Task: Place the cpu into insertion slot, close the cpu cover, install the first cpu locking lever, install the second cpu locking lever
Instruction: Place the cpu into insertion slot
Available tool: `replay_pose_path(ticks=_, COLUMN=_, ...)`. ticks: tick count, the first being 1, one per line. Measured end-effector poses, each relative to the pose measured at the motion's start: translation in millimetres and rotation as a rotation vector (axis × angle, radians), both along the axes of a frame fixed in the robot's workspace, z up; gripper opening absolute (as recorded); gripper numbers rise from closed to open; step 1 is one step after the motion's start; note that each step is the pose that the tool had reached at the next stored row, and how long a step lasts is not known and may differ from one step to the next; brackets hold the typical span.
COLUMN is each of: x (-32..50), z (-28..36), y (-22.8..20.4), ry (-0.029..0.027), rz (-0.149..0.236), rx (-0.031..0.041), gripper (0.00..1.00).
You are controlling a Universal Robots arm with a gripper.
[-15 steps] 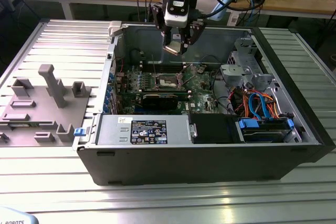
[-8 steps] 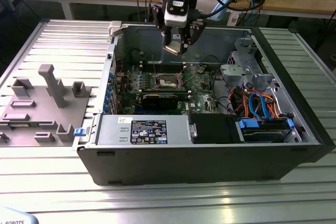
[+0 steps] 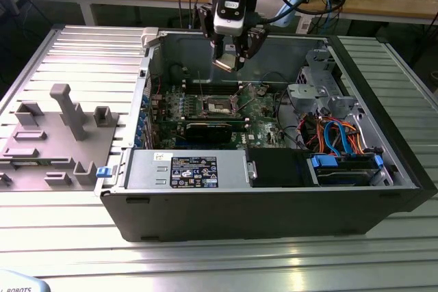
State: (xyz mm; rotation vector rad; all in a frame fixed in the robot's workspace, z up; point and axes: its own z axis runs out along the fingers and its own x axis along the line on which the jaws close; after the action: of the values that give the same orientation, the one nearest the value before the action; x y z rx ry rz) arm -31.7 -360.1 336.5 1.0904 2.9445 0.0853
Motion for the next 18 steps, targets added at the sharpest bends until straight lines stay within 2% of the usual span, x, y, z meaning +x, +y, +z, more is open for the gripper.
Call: replay_pose_path(ticks=18, x=0.0, z=0.0, y=0.0, ry=0.0, rz=-0.019, rx=0.0, gripper=0.54)
